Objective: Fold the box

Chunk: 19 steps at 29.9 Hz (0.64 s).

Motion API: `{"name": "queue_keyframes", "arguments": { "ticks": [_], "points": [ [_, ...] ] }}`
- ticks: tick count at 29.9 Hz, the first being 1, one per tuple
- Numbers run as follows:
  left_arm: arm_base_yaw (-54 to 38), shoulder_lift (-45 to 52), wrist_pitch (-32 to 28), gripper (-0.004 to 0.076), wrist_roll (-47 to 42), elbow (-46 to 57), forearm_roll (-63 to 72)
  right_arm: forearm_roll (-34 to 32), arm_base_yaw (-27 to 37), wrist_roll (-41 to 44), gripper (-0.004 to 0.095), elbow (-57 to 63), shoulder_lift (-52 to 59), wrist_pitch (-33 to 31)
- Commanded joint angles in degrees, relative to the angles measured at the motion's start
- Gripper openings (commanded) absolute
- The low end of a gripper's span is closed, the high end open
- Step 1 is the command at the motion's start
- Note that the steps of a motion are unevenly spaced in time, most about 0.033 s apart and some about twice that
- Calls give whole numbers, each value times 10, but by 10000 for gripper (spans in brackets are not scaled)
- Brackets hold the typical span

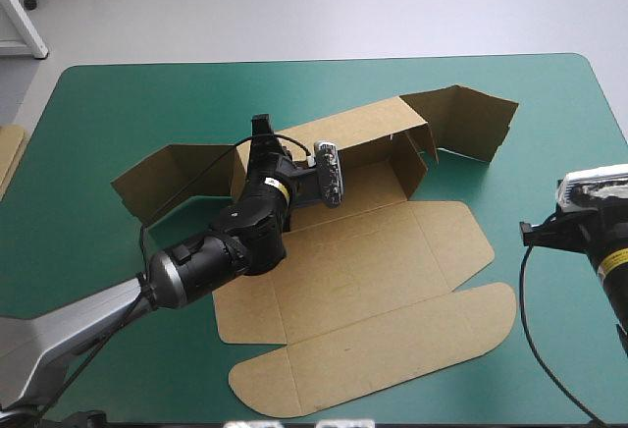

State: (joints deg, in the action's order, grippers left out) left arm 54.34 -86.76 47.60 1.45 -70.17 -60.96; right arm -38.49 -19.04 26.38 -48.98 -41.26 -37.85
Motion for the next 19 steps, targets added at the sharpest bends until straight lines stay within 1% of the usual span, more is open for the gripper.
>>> {"name": "queue_keyframes", "arguments": {
  "ticks": [1,5,9,13,14,16,17,19],
  "points": [
    [8,24,-30,-10,-18,-9,-10,-68,0,46,413,-35,-37,9],
    [8,24,-39,-10,-20,-9,-10,-56,1,54,413,-72,-85,6],
    [8,24,-41,-10,-30,-9,-10,-54,1,58,412,-137,-147,11],
    [8,24,-42,-10,-31,-9,-15,-30,1,31,409,-220,-225,3],
    [8,24,-42,-10,-31,-9,-15,-27,2,20,390,-241,-247,-2],
    [8,24,-42,-10,-31,-9,-15,-10,21,1,321,-281,-285,-4],
    [8,24,-42,-10,-31,-9,-15,12,38,-20,264,-303,-304,1],
    [8,24,-39,-10,-33,-9,-15,85,83,-72,98,-345,-340,13]
  ]
}}
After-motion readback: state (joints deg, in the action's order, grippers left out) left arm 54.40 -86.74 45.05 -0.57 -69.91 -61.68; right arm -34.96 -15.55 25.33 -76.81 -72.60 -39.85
